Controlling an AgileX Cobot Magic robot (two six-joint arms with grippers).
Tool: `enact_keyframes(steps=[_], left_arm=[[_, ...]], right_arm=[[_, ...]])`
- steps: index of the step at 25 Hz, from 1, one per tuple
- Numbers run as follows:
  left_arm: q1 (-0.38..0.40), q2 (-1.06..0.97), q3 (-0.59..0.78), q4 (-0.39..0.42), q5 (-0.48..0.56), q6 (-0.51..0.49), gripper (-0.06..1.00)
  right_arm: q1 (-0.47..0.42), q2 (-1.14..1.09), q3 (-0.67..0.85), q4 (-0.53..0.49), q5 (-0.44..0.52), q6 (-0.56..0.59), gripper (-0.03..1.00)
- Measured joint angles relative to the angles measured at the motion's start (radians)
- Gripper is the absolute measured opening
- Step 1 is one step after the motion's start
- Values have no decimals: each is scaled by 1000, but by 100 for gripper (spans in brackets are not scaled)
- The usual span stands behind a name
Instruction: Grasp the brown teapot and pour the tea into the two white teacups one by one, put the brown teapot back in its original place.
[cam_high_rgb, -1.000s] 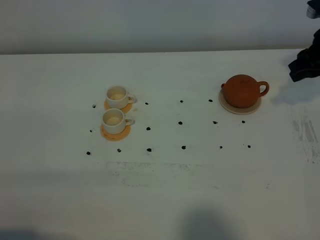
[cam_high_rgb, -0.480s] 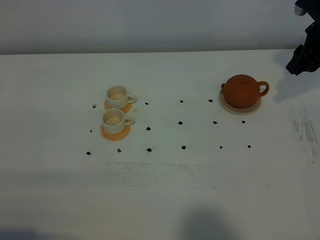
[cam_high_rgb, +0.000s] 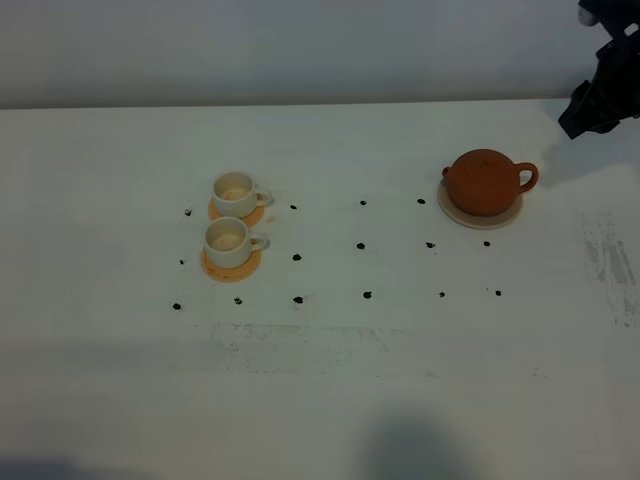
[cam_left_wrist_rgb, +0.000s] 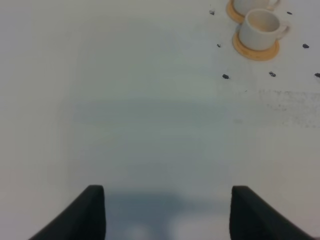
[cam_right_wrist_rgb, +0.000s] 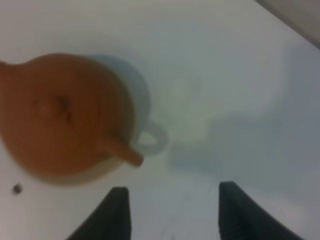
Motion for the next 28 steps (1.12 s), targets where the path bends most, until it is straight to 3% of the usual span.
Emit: enact_keyframes(steps=[8,28], left_arm=[[0,0,0,0,0,0,52],[0,0,0,0,1,0,52]], right_arm=[[0,140,-148,1,-13,8,42],[0,257,-158,1,-80,-1,42]])
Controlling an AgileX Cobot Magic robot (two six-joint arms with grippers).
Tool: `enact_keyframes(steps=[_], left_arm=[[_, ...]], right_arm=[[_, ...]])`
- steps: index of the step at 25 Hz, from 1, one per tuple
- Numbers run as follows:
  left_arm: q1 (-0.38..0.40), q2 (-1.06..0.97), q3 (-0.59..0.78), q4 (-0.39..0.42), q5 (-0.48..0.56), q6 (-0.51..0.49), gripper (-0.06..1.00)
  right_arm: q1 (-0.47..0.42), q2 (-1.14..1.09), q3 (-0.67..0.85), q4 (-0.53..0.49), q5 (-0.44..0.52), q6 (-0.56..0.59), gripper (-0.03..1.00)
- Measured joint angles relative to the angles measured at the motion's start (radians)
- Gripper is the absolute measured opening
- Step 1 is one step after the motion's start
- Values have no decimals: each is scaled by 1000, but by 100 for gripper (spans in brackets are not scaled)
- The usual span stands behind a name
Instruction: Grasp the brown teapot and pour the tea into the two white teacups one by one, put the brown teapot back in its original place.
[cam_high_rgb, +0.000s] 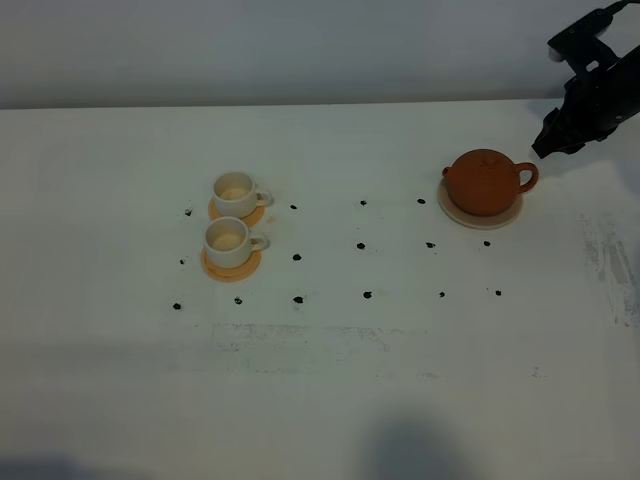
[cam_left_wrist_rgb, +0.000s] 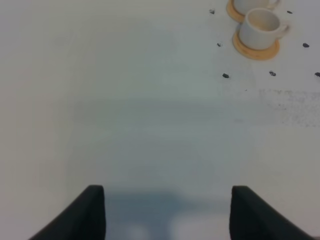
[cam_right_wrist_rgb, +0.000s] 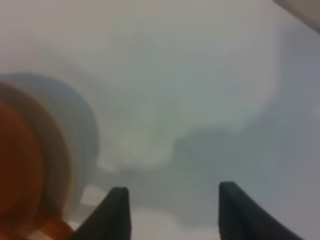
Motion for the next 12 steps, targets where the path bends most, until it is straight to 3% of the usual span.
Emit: enact_keyframes(steps=[12], left_arm=[[0,0,0,0,0,0,52]], right_arm=[[2,13,0,-1,62,-1,42]])
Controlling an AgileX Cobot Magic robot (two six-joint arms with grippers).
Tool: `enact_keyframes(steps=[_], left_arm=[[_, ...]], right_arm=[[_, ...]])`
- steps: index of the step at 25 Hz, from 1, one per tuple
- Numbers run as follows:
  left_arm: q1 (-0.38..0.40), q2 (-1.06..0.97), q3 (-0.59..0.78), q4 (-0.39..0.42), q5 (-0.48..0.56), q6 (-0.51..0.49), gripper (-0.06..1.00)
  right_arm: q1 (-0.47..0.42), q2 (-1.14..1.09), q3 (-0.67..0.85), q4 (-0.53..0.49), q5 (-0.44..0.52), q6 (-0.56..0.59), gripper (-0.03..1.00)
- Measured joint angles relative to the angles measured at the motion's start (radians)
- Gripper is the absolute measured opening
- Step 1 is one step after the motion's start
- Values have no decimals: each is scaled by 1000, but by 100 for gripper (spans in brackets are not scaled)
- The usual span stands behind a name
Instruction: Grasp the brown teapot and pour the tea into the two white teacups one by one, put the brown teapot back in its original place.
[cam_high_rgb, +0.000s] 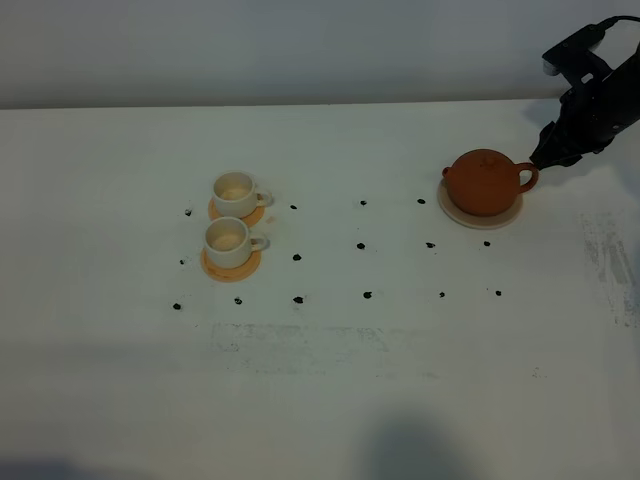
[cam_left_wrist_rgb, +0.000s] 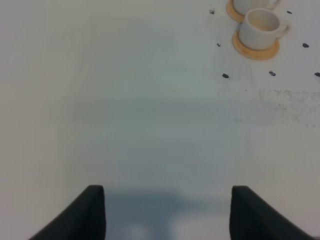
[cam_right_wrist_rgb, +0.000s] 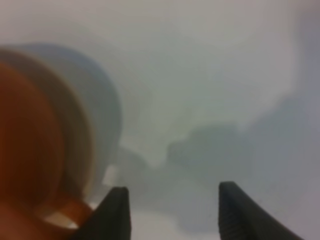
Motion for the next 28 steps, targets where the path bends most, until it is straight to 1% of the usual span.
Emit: enact_keyframes(steps=[18,28], left_arm=[[0,0,0,0,0,0,52],[0,0,0,0,0,0,52]], right_arm=[[5,-6,0,0,60,0,42],[16,-26,0,1,126,-1,42]])
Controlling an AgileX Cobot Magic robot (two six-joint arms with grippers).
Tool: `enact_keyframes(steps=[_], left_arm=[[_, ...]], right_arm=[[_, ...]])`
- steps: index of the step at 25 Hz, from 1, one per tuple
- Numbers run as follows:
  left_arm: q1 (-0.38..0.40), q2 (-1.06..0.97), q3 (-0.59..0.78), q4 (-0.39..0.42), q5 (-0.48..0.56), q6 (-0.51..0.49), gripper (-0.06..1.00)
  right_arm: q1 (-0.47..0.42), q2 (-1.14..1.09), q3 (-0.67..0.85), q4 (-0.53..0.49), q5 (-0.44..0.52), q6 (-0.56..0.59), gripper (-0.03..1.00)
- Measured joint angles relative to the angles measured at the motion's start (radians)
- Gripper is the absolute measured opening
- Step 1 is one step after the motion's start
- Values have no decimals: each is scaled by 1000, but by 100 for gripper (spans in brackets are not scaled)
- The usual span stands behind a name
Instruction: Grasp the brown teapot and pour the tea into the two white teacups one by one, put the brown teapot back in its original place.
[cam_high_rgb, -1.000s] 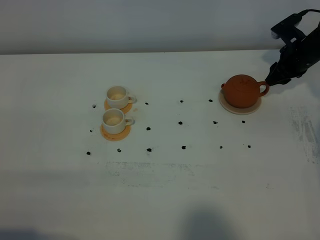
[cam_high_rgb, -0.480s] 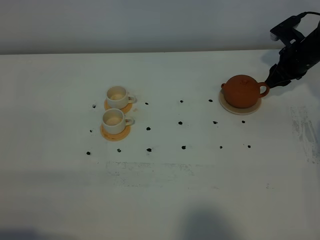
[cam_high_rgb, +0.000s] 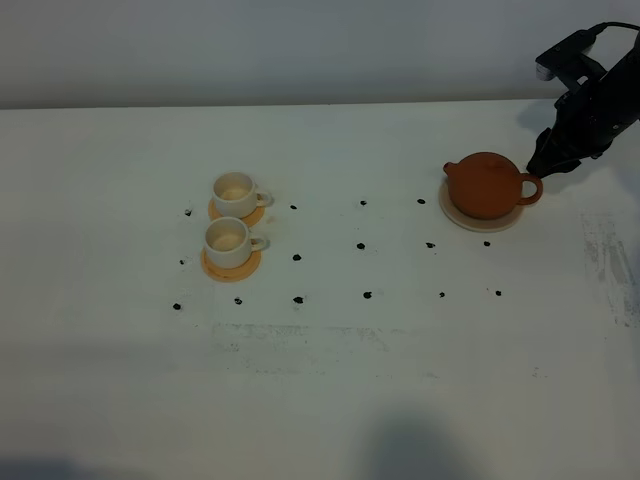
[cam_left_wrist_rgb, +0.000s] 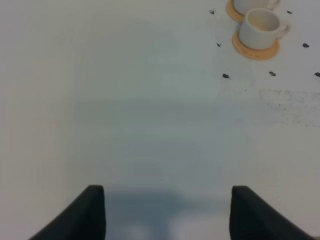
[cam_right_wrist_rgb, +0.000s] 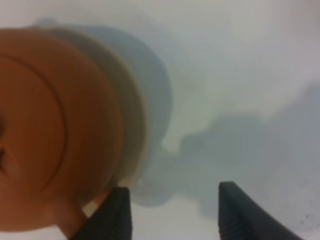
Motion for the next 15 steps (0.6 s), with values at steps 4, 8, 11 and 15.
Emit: enact_keyframes(steps=[4,8,11,15], left_arm=[[0,0,0,0,0,0,52],[0,0,0,0,0,0,52],[0,0,0,0,0,0,52],[0,0,0,0,0,0,52]], right_arm=[[0,-1,-1,-1,16,0,42],[0,-1,-2,-2,27,1,42],[0,-1,-1,-3,45,1,42],[0,-1,-1,-3,76,1,42]])
